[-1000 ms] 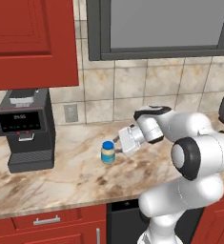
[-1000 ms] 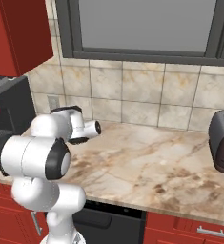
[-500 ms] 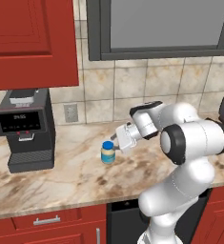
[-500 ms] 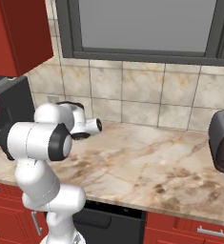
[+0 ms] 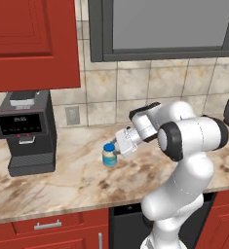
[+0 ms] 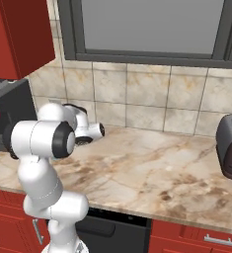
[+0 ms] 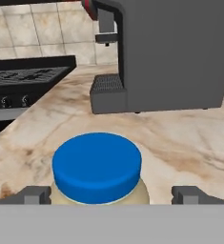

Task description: Place the mustard and mayonnaise from the counter to the top shelf of the fridge. If the existing items in the fridge are on the top shelf, move them to other shelves.

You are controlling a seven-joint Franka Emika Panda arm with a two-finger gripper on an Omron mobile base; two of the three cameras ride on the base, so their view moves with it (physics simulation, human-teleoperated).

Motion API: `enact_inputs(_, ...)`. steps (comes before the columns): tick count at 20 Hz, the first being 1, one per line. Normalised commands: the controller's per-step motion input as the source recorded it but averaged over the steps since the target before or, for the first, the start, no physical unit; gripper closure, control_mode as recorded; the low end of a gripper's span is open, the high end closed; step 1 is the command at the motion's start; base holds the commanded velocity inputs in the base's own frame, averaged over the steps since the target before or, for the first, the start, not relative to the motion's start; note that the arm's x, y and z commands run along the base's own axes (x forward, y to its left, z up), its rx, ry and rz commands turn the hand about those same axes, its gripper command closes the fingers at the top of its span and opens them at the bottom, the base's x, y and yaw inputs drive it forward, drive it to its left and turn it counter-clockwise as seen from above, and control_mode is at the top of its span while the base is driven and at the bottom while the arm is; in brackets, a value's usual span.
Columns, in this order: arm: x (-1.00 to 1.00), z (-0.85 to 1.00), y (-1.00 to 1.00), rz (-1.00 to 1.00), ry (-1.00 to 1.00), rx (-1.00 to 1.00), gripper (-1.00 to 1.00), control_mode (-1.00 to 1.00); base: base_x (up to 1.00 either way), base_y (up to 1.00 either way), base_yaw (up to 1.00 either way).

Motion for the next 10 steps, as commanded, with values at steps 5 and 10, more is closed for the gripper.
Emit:
enact_inputs(5, 0.17, 0.00, 0.19, 0.00, 0.00, 0.00, -1.00, -1.00, 0.00, 0.00, 0.00)
enact_inputs(10, -0.05, 0.00, 0.01, 0.00, 0.00, 0.00, -1.00, -1.00, 0.00, 0.00, 0.00)
